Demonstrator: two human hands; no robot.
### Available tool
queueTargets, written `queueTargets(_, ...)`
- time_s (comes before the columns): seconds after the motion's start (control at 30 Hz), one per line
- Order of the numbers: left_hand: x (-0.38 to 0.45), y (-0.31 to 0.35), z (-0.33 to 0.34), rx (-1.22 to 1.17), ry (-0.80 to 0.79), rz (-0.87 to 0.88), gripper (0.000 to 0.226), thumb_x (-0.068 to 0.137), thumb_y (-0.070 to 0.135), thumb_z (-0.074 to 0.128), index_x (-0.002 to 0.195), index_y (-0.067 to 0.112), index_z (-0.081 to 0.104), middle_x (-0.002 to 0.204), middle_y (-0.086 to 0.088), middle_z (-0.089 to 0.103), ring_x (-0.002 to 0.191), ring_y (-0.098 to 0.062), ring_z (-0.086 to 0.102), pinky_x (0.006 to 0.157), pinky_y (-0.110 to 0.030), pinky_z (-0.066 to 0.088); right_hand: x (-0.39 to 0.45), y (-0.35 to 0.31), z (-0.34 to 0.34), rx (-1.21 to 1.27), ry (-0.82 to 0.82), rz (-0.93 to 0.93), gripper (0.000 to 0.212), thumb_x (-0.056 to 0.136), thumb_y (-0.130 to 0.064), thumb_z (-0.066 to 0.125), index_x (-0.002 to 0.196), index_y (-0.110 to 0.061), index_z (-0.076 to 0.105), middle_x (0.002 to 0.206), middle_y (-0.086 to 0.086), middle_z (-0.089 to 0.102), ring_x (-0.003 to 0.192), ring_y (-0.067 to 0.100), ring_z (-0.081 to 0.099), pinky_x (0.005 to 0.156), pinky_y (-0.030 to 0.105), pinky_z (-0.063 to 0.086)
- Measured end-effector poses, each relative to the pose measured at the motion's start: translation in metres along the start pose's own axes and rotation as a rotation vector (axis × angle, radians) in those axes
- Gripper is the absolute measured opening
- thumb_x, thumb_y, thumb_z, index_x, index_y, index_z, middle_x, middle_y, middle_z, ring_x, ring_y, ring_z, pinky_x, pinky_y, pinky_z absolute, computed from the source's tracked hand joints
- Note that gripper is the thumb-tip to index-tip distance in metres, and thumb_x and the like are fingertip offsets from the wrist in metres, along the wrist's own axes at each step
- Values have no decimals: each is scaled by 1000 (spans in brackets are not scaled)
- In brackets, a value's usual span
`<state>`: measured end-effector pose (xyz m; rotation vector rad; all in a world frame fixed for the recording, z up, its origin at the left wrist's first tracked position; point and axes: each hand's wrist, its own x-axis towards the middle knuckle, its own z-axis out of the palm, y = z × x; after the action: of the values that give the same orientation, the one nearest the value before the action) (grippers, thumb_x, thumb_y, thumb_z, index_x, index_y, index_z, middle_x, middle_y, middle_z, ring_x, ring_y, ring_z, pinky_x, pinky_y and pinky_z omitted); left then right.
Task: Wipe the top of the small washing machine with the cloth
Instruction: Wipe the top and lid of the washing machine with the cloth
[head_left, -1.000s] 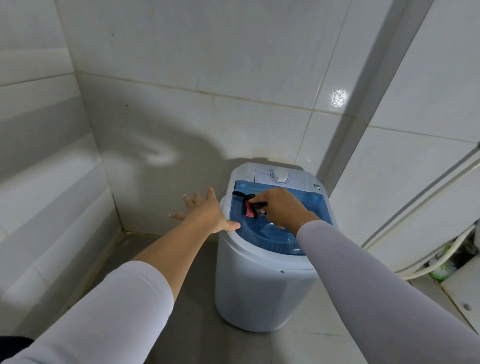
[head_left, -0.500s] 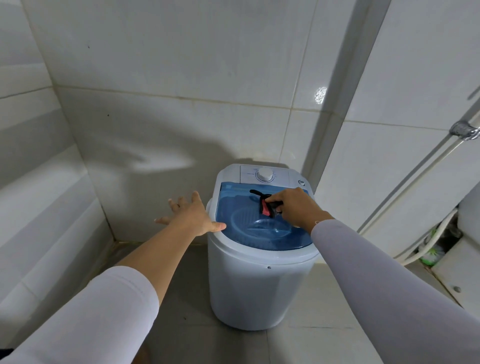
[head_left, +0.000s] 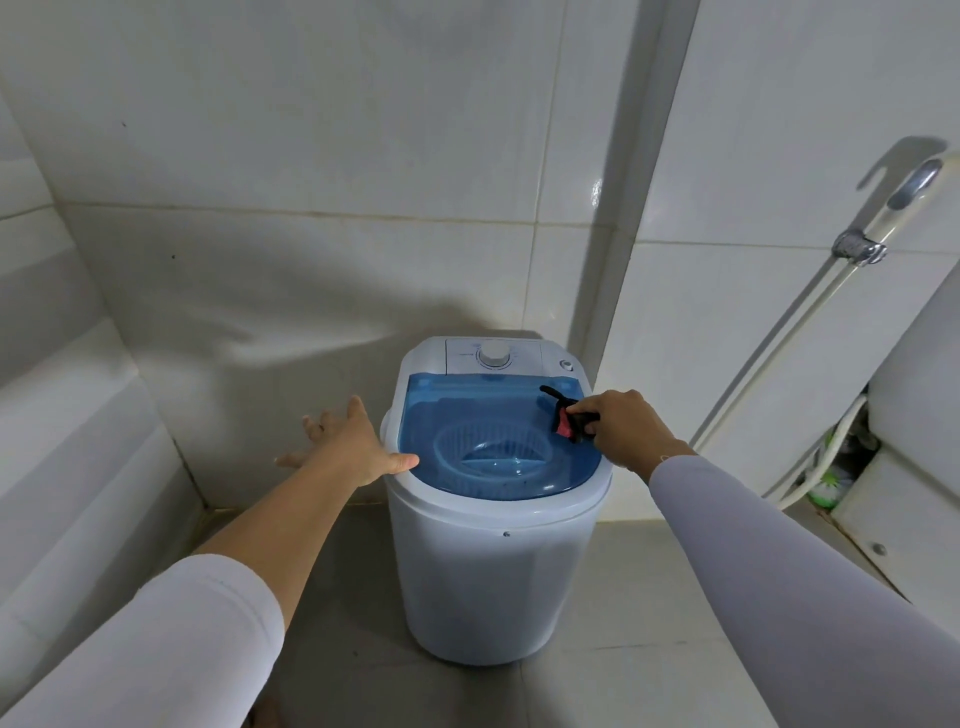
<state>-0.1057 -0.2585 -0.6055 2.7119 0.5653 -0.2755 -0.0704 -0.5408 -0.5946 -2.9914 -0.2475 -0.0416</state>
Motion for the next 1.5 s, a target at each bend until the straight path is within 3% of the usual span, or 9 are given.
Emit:
queueTargets(0.1, -3, -1, 2, -15, 45, 8, 120, 70, 62, 71, 154, 21, -5, 162, -13, 1, 149, -36, -3, 112, -67, 15, 2, -1, -7, -73, -22, 46, 30, 89, -11, 51, 116, -17, 64, 106, 11, 67, 91, 27, 64, 80, 32, 54)
queueTargets(0.2, -7, 1, 2, -3, 81, 40, 119, 70, 61, 71, 154, 22, -5, 162, -11, 0, 149, -35, -3, 111, -68, 15, 5, -16, -25, -99, -1, 38, 27, 89, -13, 51, 112, -14, 65, 107, 13, 66, 95, 30, 63, 83, 35, 54)
queueTargets(0.37, -8, -2, 1, -46, 19, 60, 126, 66, 60, 76, 153, 23, -6, 162, -10, -2, 149, -34, -5, 112, -69, 14, 12, -71, -42, 43, 37, -160, 33, 87, -3, 51, 114, -18, 63, 114, 8, 65, 98, 25, 59, 86, 31, 48)
queueTargets(0.5, -5, -9, 6, -74, -38, 60, 131, 62, 61, 78, 153, 22, -9, 162, -11, -3, 149, -36, -7, 112, -68, 13, 13, -118, -28, 85, -48, -307, 37, 87, -1, 49, 118, -20, 61, 118, 9, 65, 107, 27, 59, 89, 33, 47)
queueTargets(0.67, -3, -14, 9, -116, -72, 29, 136, 60, 64, 77, 153, 21, -12, 162, -12, -4, 148, -36, -10, 115, -63, 13, 15, -150, 3, 7, -109, -408, 42, 90, -4, 48, 123, -28, 59, 121, 8, 63, 107, 27, 58, 92, 37, 51)
queueTargets(0.93, -3, -13, 6, -108, -100, 23, 136, 59, 66, 76, 152, 22, -14, 162, -11, -7, 148, -34, -13, 113, -66, 11, 15, -144, 13, -28, -115, -407, 42, 91, -7, 51, 126, -30, 57, 123, 4, 64, 108, 25, 58, 91, 33, 48)
queueTargets(1.5, -20, -6, 1, -36, -73, 10, 126, 66, 65, 72, 153, 21, -9, 162, -11, -5, 149, -34, -9, 111, -69, 14, -2, -88, -1, 42, -67, -246, 39, 88, -4, 53, 115, -28, 66, 122, 3, 66, 106, 26, 59, 94, 38, 50)
